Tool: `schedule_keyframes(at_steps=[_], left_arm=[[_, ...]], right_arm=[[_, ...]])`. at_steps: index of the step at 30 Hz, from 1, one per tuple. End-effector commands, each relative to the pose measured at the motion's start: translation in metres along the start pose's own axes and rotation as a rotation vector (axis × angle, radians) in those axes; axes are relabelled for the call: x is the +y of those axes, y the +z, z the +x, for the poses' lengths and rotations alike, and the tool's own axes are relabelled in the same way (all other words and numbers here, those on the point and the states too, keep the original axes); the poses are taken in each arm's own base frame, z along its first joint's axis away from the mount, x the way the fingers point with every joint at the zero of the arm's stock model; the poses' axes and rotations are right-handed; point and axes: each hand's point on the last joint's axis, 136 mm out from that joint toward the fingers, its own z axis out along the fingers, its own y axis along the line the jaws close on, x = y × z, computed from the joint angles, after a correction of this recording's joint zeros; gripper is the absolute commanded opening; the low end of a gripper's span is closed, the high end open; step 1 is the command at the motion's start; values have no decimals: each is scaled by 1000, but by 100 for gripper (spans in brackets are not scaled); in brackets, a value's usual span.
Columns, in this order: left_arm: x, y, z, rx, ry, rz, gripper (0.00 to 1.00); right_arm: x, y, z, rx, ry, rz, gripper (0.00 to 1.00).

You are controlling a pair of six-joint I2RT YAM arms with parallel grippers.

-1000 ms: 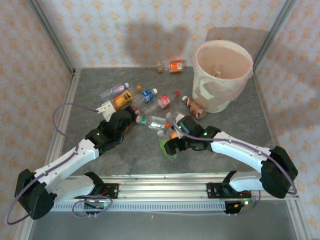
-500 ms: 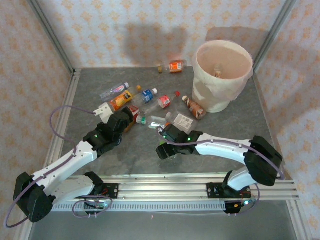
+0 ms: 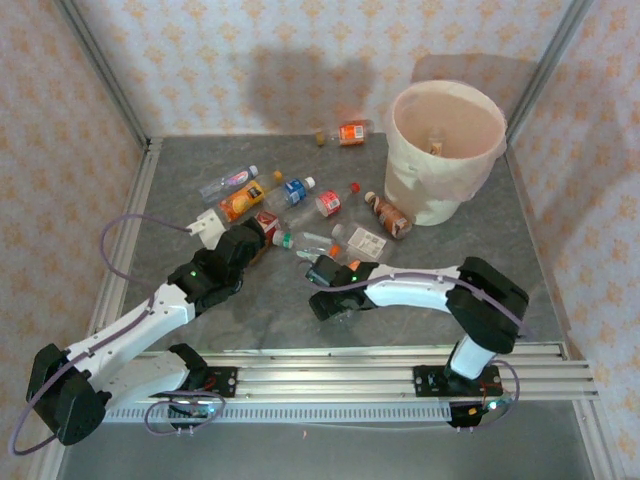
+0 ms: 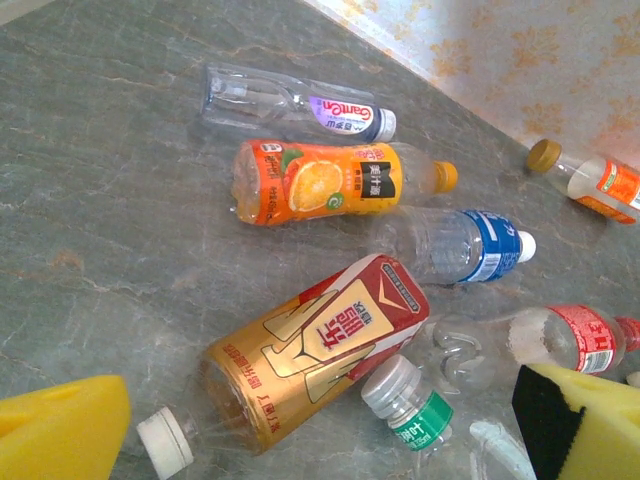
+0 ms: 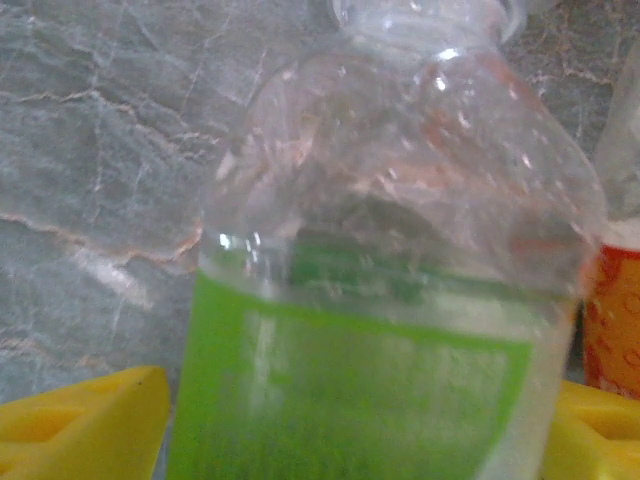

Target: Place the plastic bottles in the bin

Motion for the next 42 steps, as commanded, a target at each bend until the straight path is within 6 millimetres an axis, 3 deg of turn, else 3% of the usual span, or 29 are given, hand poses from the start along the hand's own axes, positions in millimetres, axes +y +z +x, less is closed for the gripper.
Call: schedule_keyframes(at_steps=[1,13,20,25,31,42], left_arm=[[19,-1,-7,-45,-13,-70,100],[23,-2,-9,-55,-25,-77,100],[24,-2,-9,-53,-24,-79,100],[23,-6,-13,-57,-31,-67,100],[17,-5,-13,-47,-48,-39,100],[9,0,-8,-15,-29,-43,100]], right_arm=[[-5,2,-7,-16,3,66,80],[-3,-19,-19,-100,-31,25,56],[-2,-32,-22,-103,-48,21,50],[-10,-68,-39,-180,-59,44,49],[-32,-118,-76,-364,-7,94,47],[-99,-213,-170,-761,164,148,47]])
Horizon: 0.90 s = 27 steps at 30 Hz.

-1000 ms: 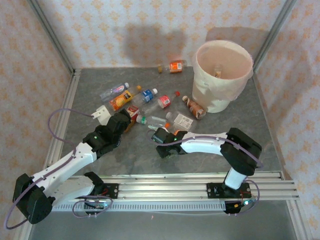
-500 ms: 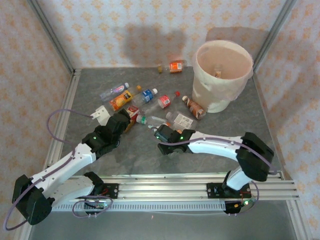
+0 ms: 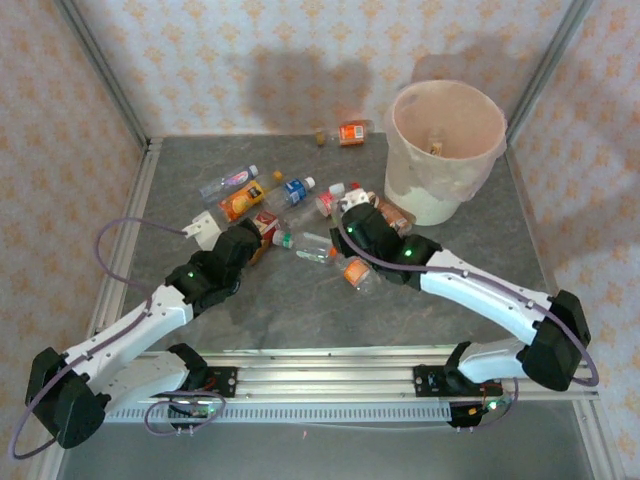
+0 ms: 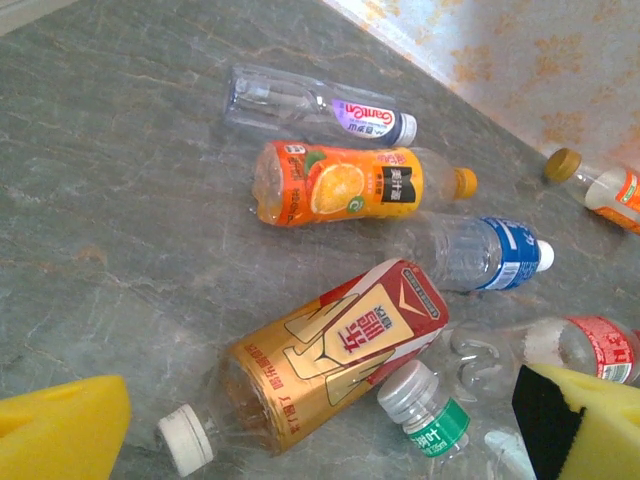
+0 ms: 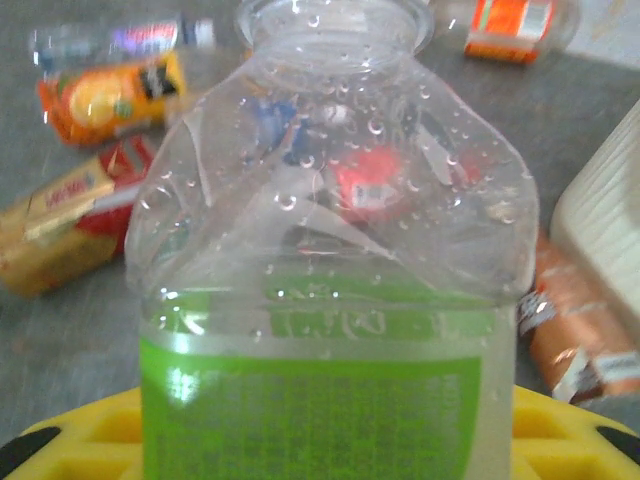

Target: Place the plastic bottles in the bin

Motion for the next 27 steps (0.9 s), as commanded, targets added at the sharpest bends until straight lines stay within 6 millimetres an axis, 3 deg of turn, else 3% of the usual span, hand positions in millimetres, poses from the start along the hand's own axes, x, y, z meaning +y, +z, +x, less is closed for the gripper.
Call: schedule_keyframes(at_steps=[1,9,12,19,27], left_arm=[[-1,0,-10,-20,-15,-15,100],[4,-1,-10,-21,-20,-32,100],[5,-2,-11,-24,-26,-31,100],[12,-7,-14,-37,-33,-39,100],[24,-12,-14,-49,-66,-46,100]], right_arm=[[-14,-17,-67,-187,26,4,47],[-54,-45,-150,-365,31,16,47],[-70,-51,-170,-408,26,33,47],[-124,-41,-188,-376,22,133,47],[-209,-15,-188,-193,49,323,47]])
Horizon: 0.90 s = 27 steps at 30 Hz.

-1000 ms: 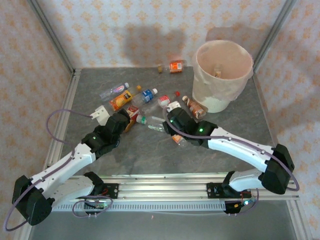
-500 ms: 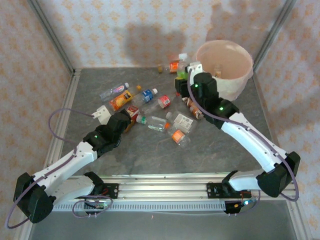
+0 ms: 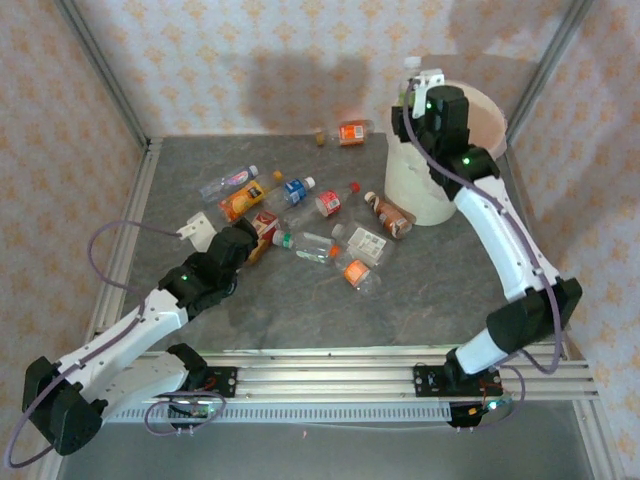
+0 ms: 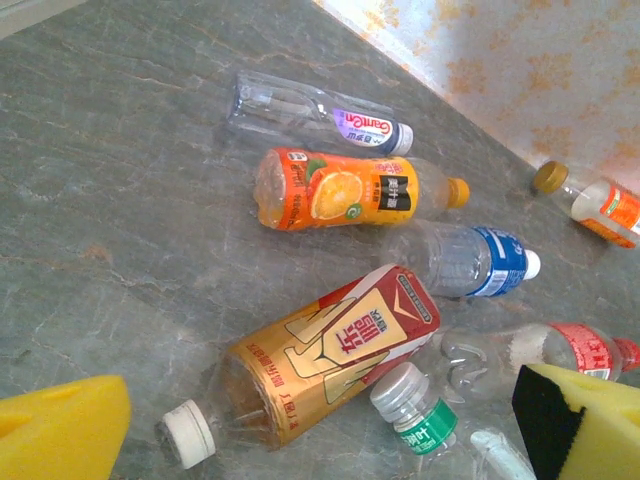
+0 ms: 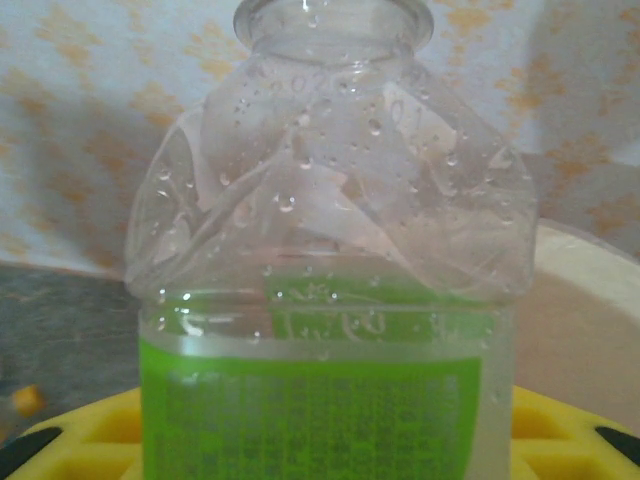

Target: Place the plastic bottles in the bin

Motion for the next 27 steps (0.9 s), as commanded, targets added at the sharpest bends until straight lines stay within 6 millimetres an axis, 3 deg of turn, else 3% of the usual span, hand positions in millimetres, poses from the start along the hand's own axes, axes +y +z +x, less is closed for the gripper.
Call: schedule_keyframes(at_steps=[1,4,8,12,22,27], left_arm=[[22,-2,-5,-42,-20,-62,100],[30,-5,-4,-53,-38,-68,100],[38,-9,-7,-68,-59,-66,100],[39,-14,-9,-77,-62,-25,100],[49,-18,-8,-74,-57,-42,100],[51,-17,-8,-81,-62,-50,100]], right_arm=[[-29,5,9,99,-14,62,47],[-58,14,21,185,-23,132,48],[-94,20,52,286,-126,263,50],[-128,23,59,317,-99,355,50],[-168,39,86,443,-200,601,50],[-172,46,98,484,-229,629,53]])
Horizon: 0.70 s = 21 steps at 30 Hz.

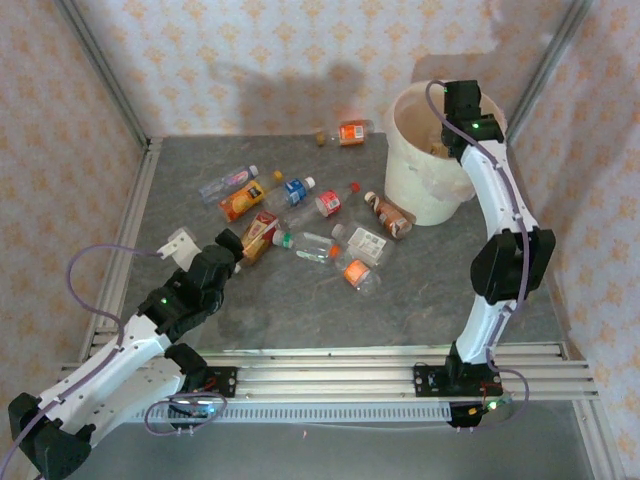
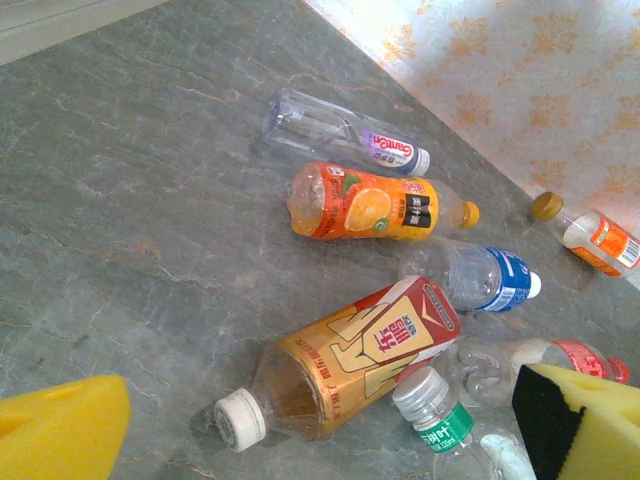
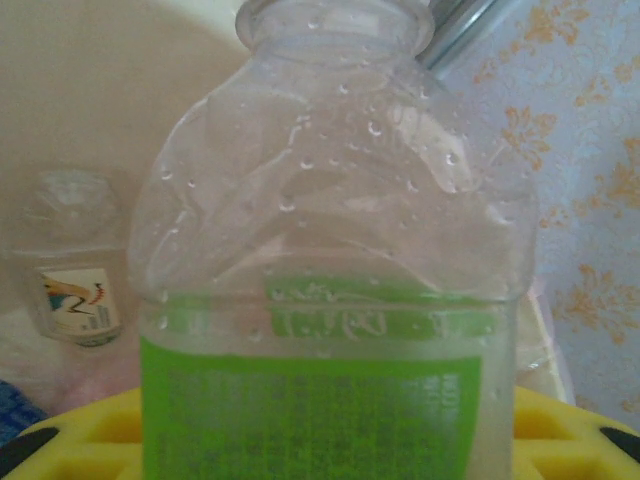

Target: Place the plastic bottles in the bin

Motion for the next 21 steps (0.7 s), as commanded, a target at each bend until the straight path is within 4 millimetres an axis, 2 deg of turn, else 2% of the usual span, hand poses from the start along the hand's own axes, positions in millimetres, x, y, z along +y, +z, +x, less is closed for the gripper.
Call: schedule_keyframes(at_steps=[1,7,10,15,21], left_arm=[[17,2,-5,-46,0,-67,100],[16,5,-5,-49,2,-78,100],[16,5,-5,-48,7,-84,100],[17,5,-3,-41,10,-86,100],[18,6,-2,-37,20,-94,100]], right_arm=[[-17,-2,-2,15,-25,93,54],[-14,2,0,46,-11,96,70],[-21,0,-1,47,7,134,76],[-28,1,0,57,20,179,79],[-26,-8,-5,39,38,155,81]])
